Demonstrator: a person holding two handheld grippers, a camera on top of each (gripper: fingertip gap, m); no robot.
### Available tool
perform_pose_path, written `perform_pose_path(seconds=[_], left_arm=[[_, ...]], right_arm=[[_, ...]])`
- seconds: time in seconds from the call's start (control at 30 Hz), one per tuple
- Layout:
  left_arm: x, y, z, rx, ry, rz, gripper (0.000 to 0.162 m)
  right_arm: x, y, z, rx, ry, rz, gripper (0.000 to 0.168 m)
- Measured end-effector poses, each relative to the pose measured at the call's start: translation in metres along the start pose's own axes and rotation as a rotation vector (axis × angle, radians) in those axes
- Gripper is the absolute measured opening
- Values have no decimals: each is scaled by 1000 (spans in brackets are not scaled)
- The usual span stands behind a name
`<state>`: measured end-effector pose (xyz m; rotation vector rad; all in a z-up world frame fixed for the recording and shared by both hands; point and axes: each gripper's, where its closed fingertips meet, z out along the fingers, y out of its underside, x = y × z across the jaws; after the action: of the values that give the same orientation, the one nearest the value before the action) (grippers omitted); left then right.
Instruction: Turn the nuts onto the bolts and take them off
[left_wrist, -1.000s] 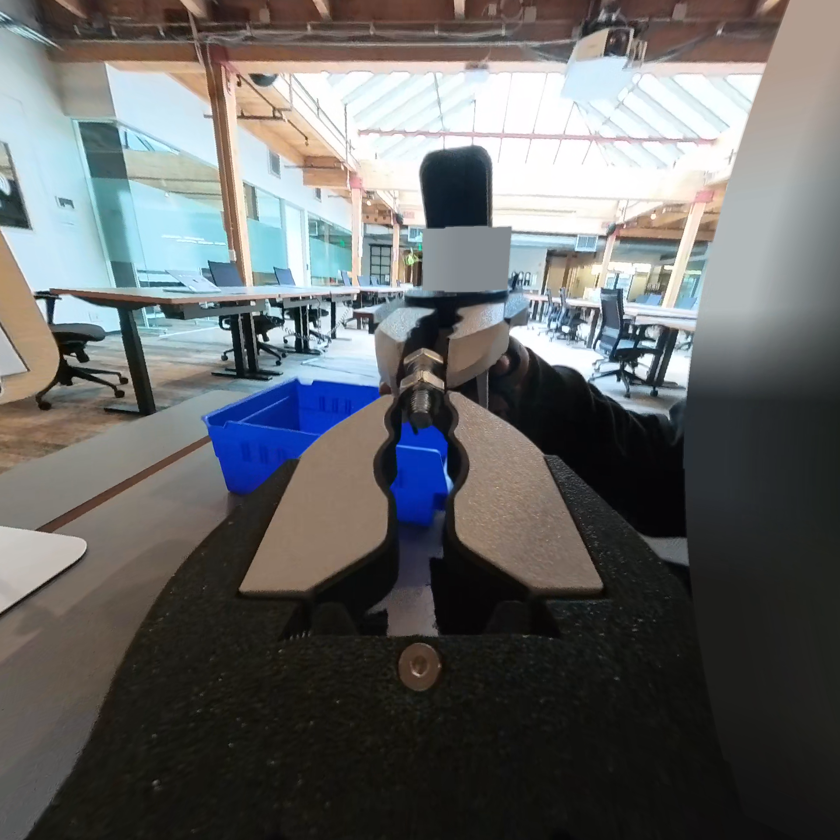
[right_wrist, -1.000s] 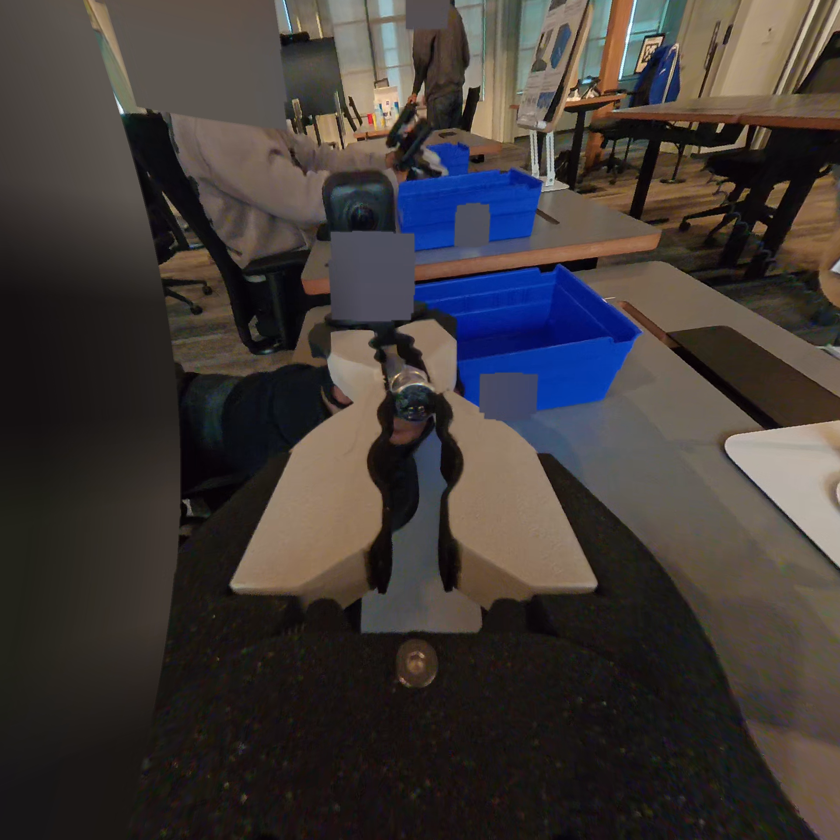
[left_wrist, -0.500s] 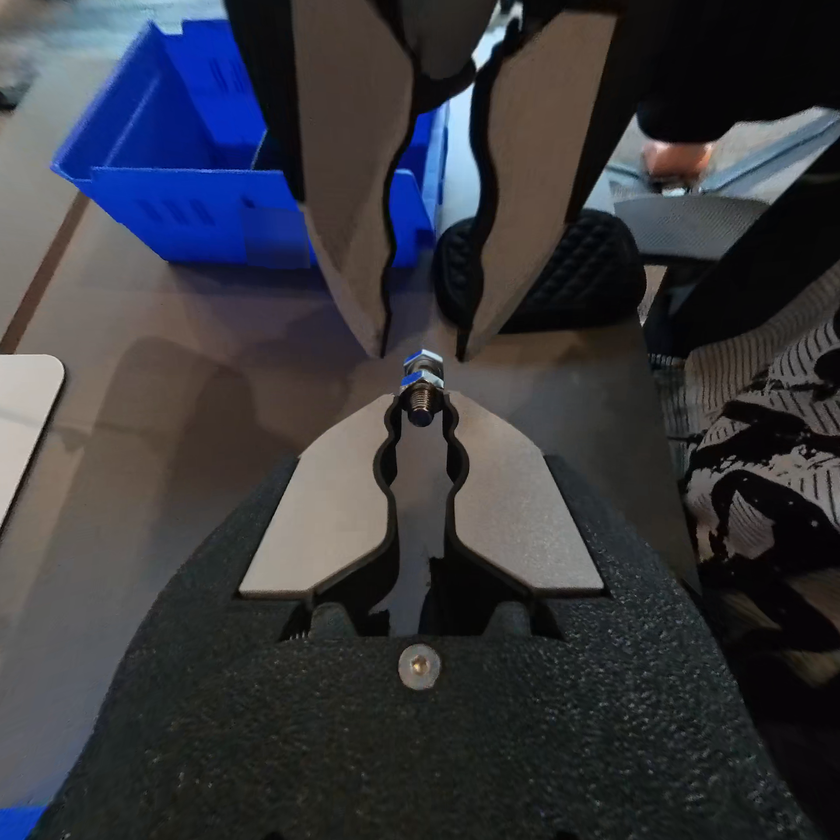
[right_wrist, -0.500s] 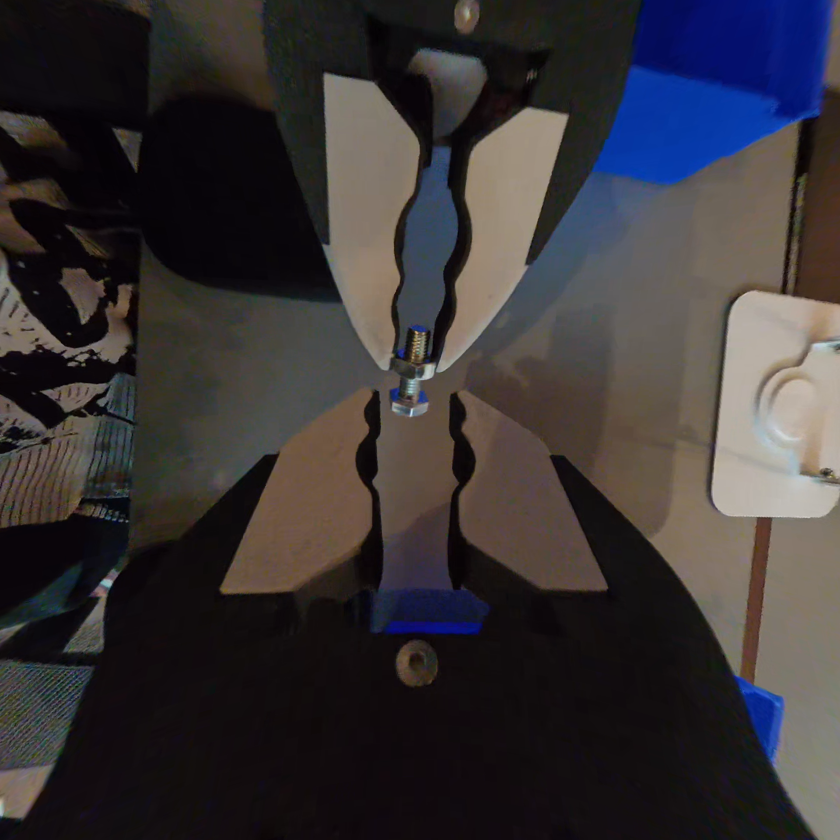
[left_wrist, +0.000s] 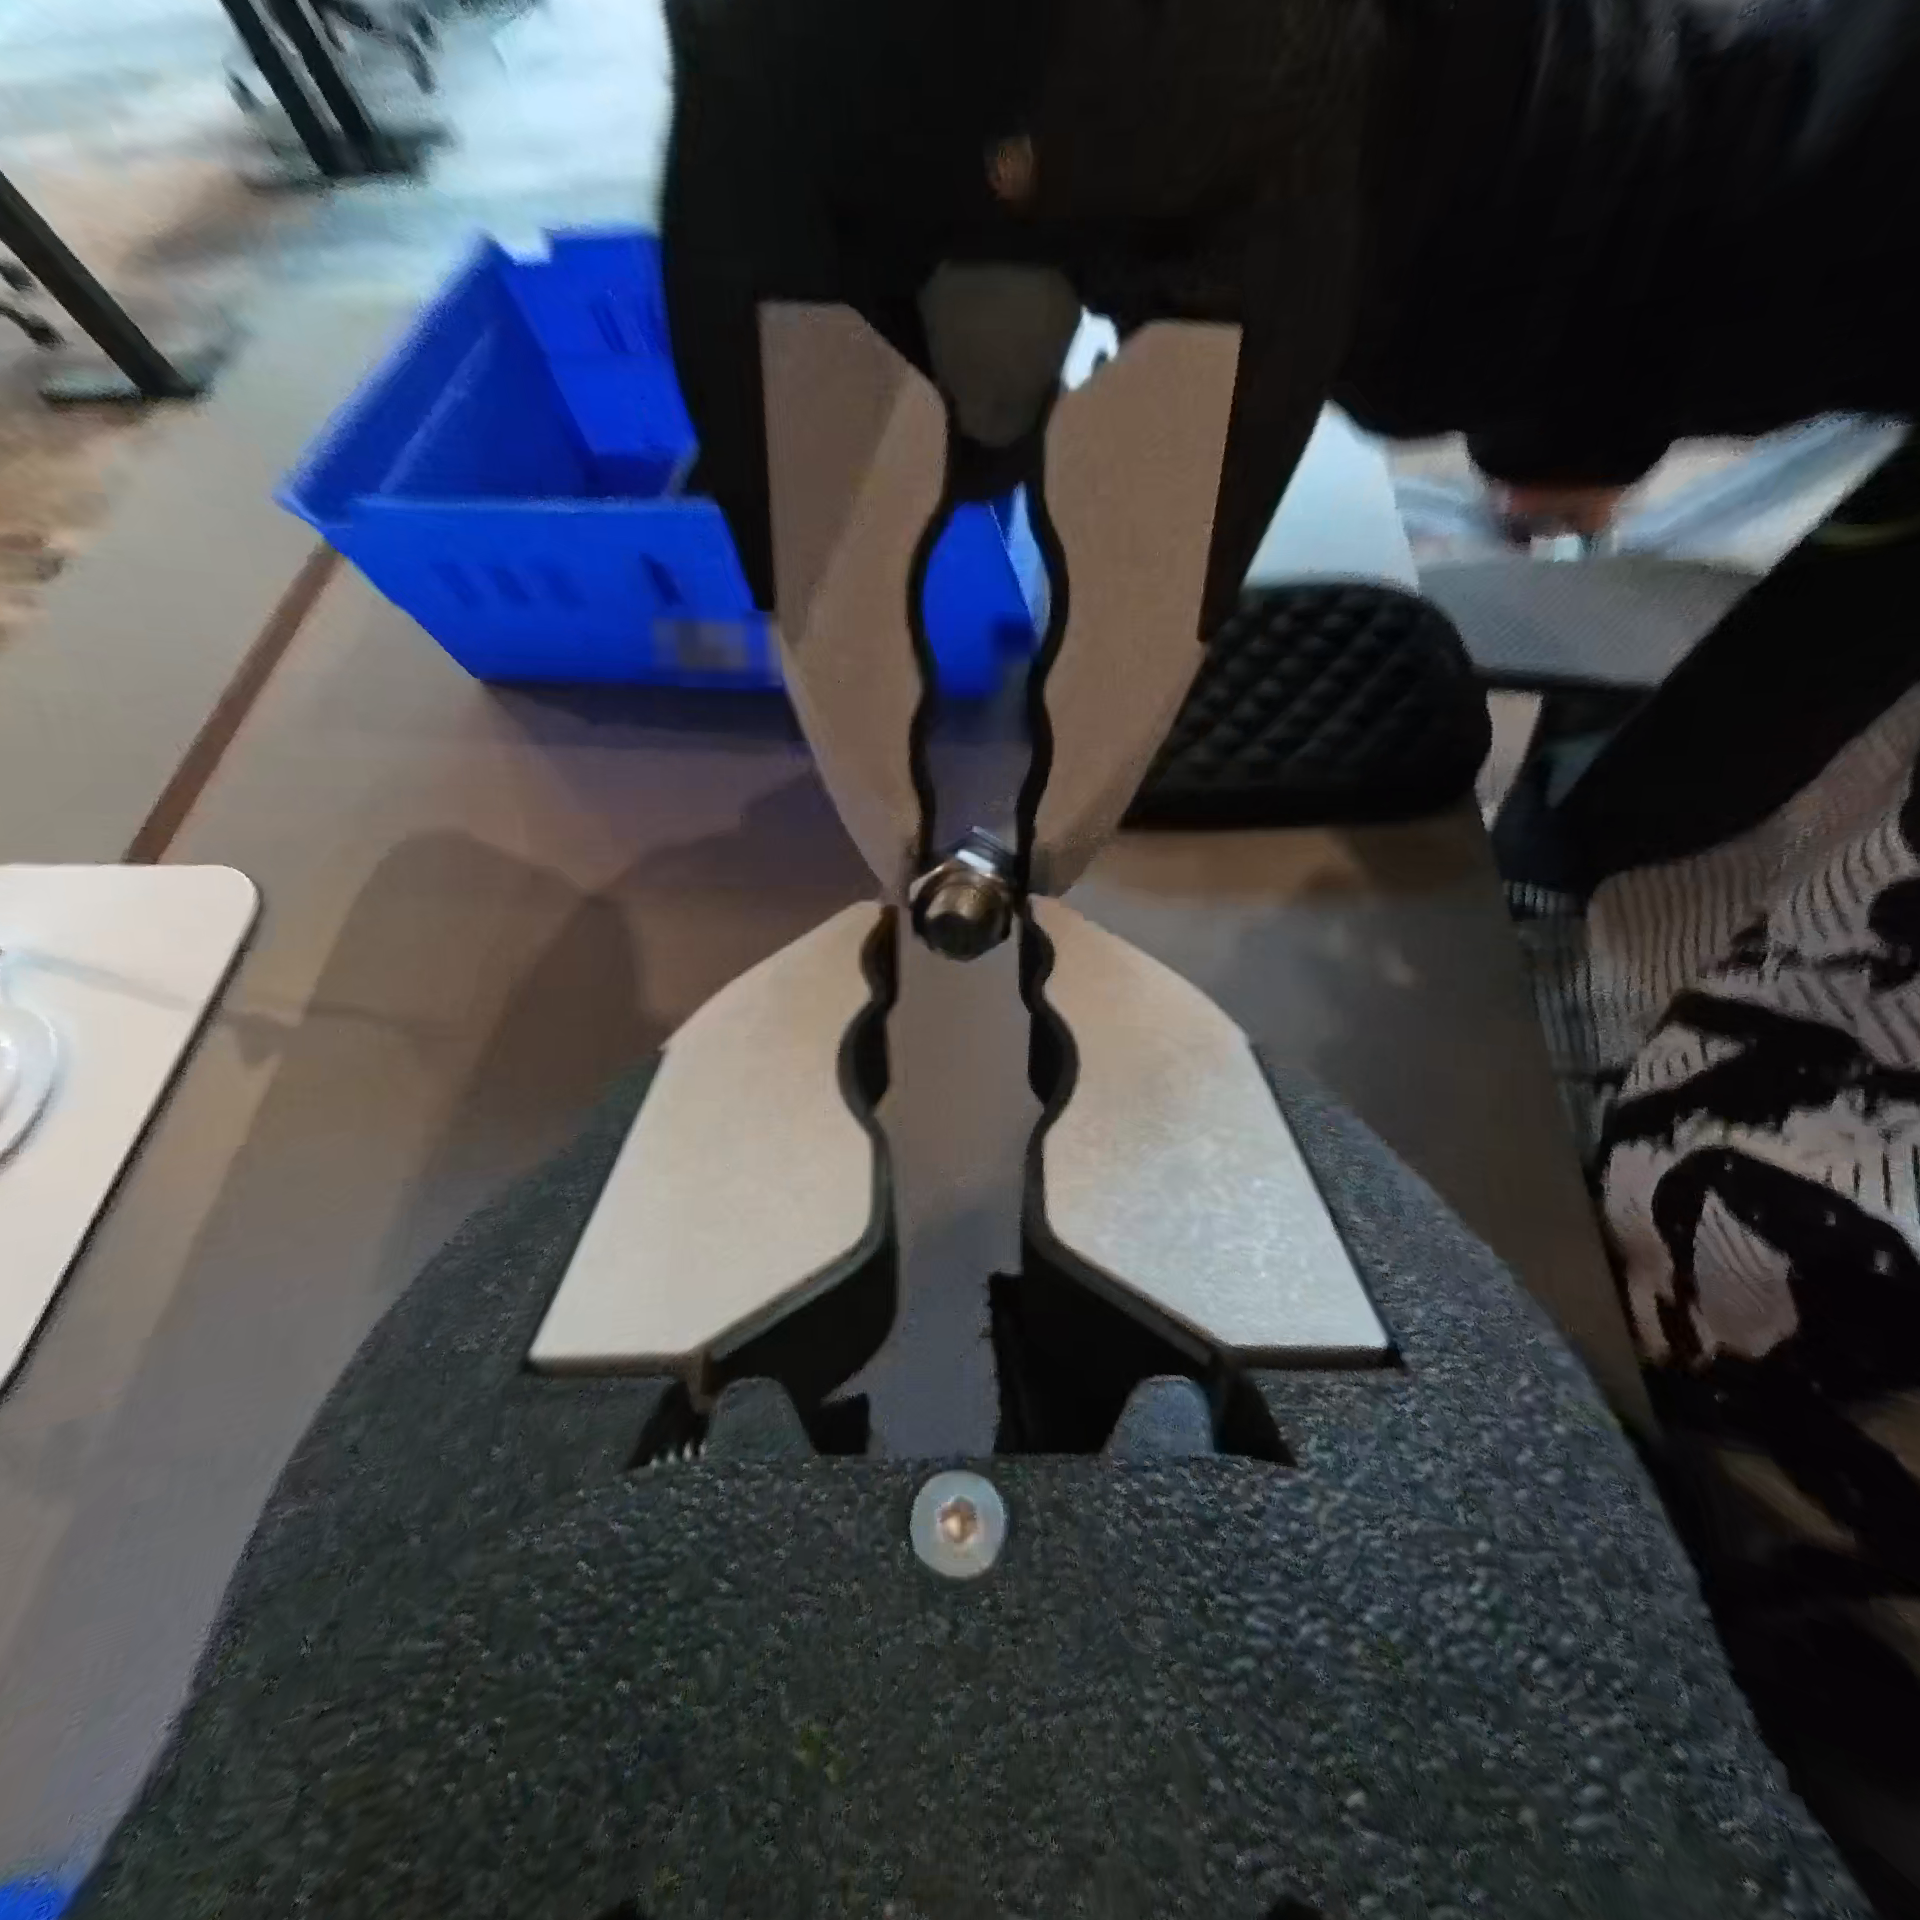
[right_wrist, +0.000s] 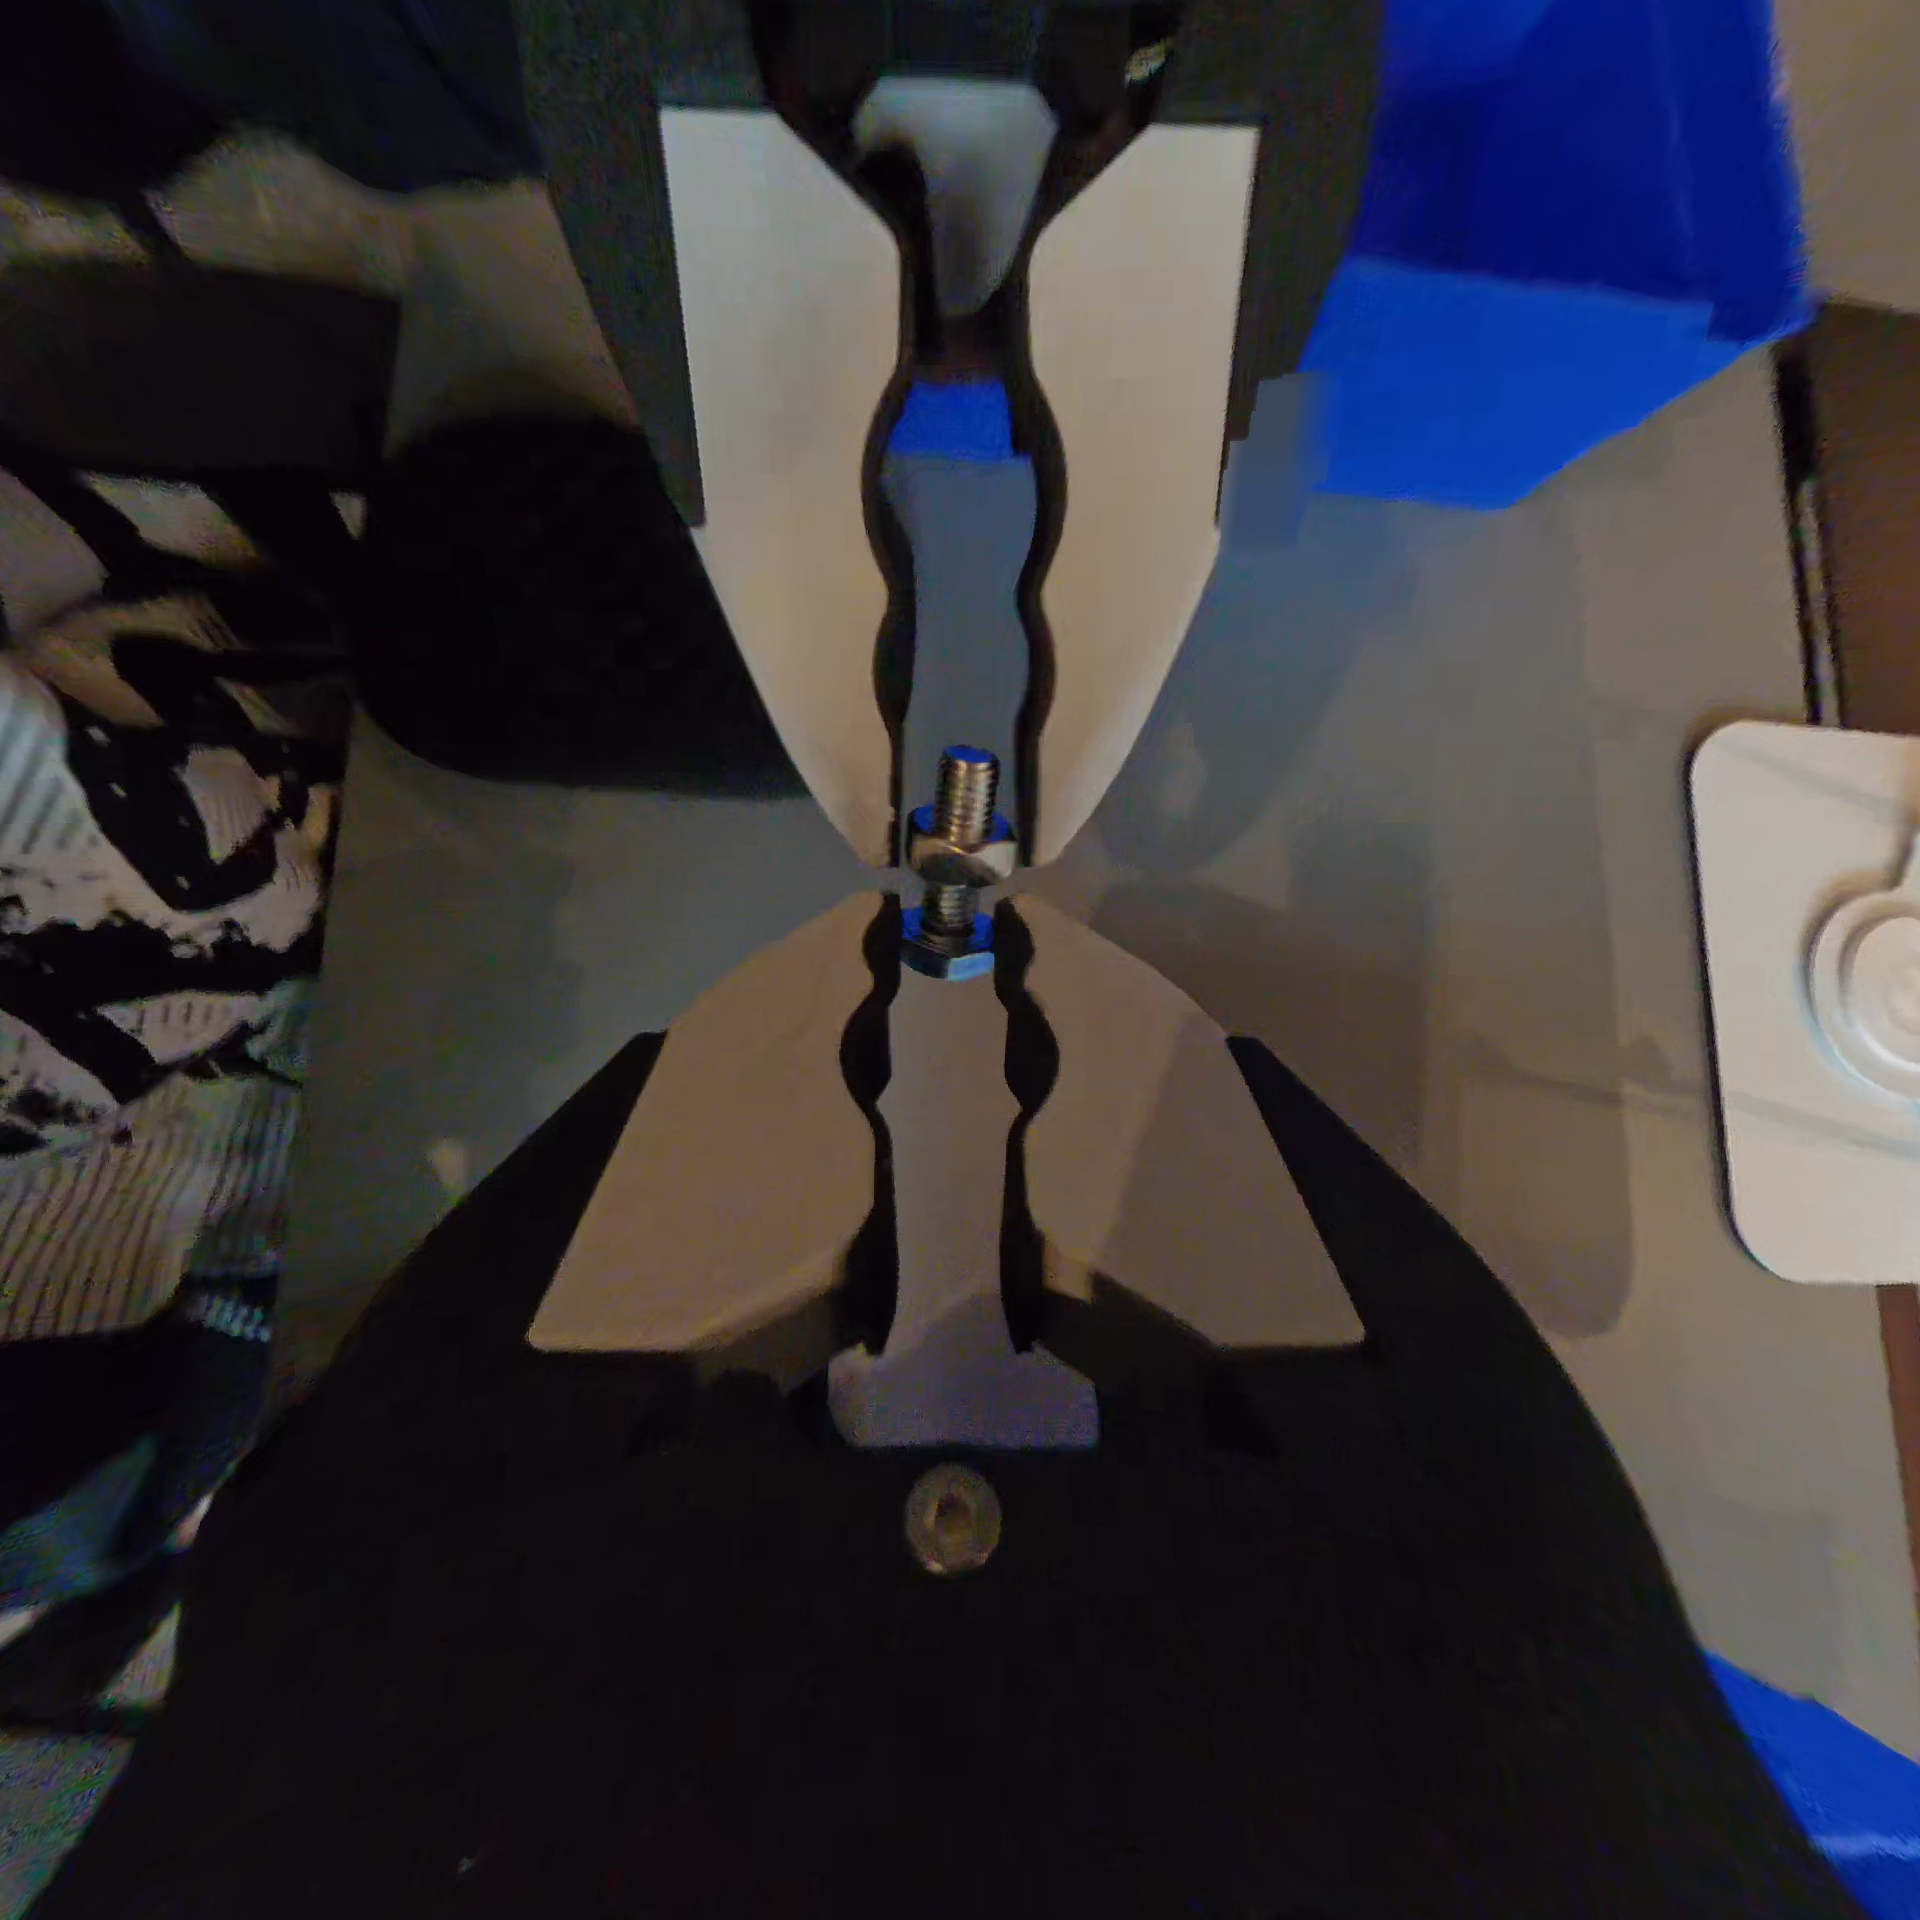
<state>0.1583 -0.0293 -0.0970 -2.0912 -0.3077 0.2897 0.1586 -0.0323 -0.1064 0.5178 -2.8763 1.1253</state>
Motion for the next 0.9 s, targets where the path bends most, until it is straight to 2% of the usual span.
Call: perform_pose_path(seconds=[0.07,0.23,0.3,0.43,0.7,0.9], left_arm=[[-6,-13,-8,152,-34,-53,36],[-16,-52,-40,670,-75,-240,35],[-16,-56,-43,752,-76,-276,35],[-8,-60,-32,743,-49,-253,38],[-1,-65,-31,697,4,-202,18],[3,-62,-30,644,11,-149,17]], right_arm=[[3,-12,-10,159,-7,41,16],[9,-41,-35,547,-1,139,16],[9,-47,-40,638,-4,151,16],[5,-50,-38,684,-30,163,16],[2,-51,-38,715,-55,152,16],[-2,-50,-35,698,-83,172,17]])
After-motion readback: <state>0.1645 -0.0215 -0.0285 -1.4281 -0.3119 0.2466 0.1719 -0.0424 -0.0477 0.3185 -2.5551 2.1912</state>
